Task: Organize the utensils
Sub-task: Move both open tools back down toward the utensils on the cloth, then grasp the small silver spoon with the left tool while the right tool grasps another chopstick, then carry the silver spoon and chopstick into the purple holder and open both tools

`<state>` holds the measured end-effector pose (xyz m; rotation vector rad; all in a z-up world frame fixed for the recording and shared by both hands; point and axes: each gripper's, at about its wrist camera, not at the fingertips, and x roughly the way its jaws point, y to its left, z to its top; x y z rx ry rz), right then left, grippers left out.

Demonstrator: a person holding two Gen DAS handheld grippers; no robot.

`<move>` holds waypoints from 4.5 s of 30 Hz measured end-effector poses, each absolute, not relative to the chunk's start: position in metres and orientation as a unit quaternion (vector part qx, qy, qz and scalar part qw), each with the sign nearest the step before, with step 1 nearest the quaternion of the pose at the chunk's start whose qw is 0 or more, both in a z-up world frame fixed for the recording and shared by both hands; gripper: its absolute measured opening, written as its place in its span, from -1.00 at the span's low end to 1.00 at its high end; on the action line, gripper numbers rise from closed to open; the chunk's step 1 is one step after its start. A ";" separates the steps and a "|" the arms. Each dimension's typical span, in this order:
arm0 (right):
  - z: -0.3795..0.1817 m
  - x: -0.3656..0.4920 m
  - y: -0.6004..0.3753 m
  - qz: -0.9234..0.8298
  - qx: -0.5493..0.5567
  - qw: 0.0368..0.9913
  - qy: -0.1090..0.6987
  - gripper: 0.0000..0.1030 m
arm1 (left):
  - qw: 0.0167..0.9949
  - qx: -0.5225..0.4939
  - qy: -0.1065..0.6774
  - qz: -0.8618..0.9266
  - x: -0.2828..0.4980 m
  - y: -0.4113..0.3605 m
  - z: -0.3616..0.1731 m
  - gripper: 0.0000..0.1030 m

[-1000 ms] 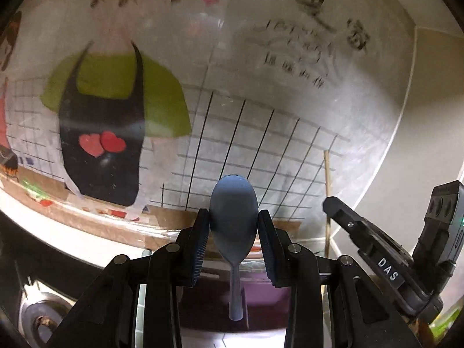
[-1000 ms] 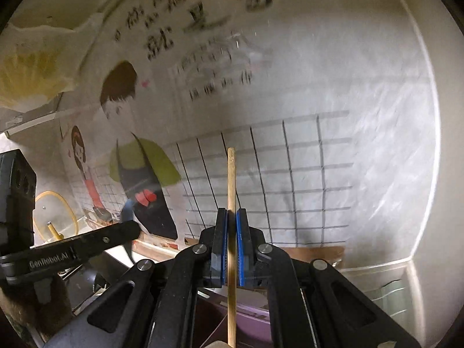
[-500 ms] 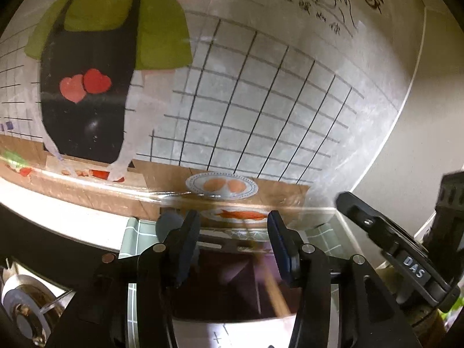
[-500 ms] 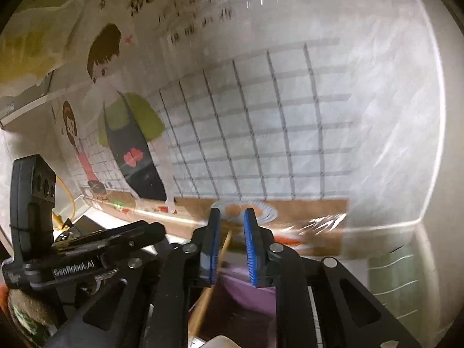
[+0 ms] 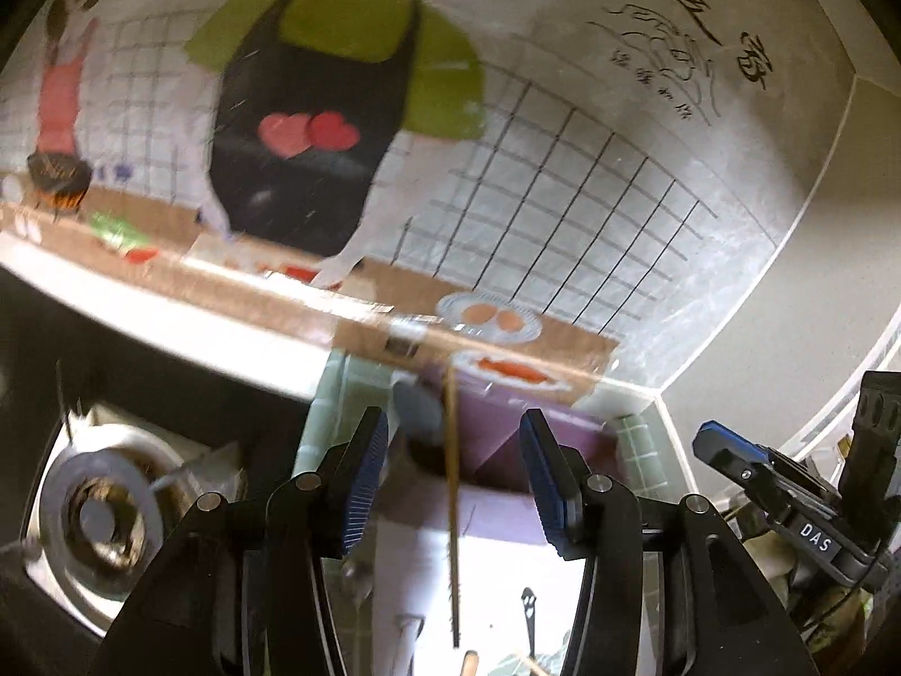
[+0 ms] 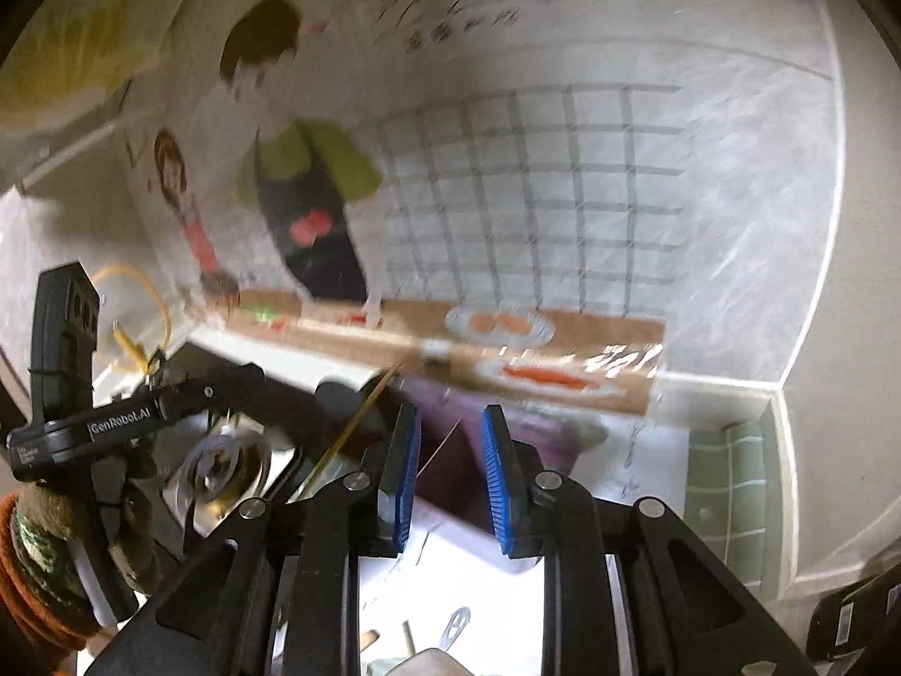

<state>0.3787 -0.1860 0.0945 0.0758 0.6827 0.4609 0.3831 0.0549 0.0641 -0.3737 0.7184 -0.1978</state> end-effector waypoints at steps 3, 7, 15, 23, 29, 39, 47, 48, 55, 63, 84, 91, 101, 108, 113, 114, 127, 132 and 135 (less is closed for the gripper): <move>0.087 0.377 -0.172 0.224 0.024 0.910 0.347 -0.58 | 0.903 -0.194 0.372 -0.090 0.377 0.066 0.049 -0.03; 0.081 0.376 -0.158 0.227 0.024 0.901 0.369 -0.58 | 0.898 -0.206 0.379 -0.085 0.364 0.078 0.041 -0.03; 0.084 0.377 -0.129 0.215 -0.012 0.899 0.381 -0.58 | 0.916 -0.182 0.353 -0.055 0.315 0.097 0.062 -0.03; 0.087 0.385 -0.111 0.204 0.005 0.891 0.405 -0.58 | 0.937 -0.150 0.314 -0.029 0.253 0.129 0.094 -0.03; 0.082 0.345 -0.110 0.240 0.015 0.886 0.396 -0.58 | 0.943 -0.117 0.308 -0.044 0.221 0.144 0.082 -0.03; 0.022 0.246 -0.124 0.291 -0.086 0.847 0.437 -0.58 | 0.908 -0.094 0.390 -0.118 0.213 0.093 -0.002 -0.02; -0.014 0.216 -0.167 0.237 -0.072 0.851 0.463 -0.58 | 0.895 -0.043 0.431 -0.104 0.231 0.041 -0.045 -0.28; -0.017 0.215 -0.172 0.230 -0.065 0.850 0.469 -0.57 | 0.889 -0.035 0.445 -0.102 0.239 0.036 -0.050 -0.28; -0.026 0.206 -0.191 0.225 -0.062 0.853 0.467 -0.57 | 0.873 -0.020 0.483 -0.068 0.266 0.026 -0.074 -0.52; -0.041 0.224 -0.182 0.274 -0.093 0.830 0.476 -0.58 | 0.891 -0.045 0.450 -0.045 0.248 0.029 -0.045 -0.58; -0.047 0.255 -0.171 0.261 -0.039 0.833 0.486 -0.89 | 0.914 -0.093 0.389 -0.076 0.197 0.051 0.054 -0.60; 0.010 0.225 -0.204 0.251 0.028 0.872 0.420 -0.89 | 0.918 -0.092 0.372 -0.104 0.189 0.046 0.074 -0.60; 0.142 0.234 -0.222 0.205 0.052 0.937 0.279 -0.89 | 0.942 -0.079 0.265 -0.190 0.231 0.030 0.201 -0.60; 0.231 0.284 -0.219 0.145 0.059 0.978 0.140 -0.89 | 0.950 -0.107 0.206 -0.208 0.317 0.015 0.247 -0.60; 0.214 0.327 -0.211 0.145 0.050 0.982 0.111 -0.89 | 0.943 -0.124 0.222 -0.213 0.378 0.008 0.219 -0.61; 0.206 0.336 -0.209 0.149 0.050 0.982 0.108 -0.89 | 0.942 -0.127 0.228 -0.213 0.389 0.007 0.209 -0.62; 0.109 0.429 -0.185 0.160 0.074 0.970 0.170 -0.89 | 0.927 -0.143 0.287 -0.197 0.445 0.013 0.135 -0.68; 0.078 0.433 -0.184 0.154 0.079 0.971 0.165 -0.89 | 0.925 -0.134 0.306 -0.182 0.440 0.019 0.121 -0.68; 0.063 0.428 -0.185 0.158 0.080 0.971 0.158 -0.88 | 0.926 -0.133 0.309 -0.174 0.430 0.022 0.108 -0.57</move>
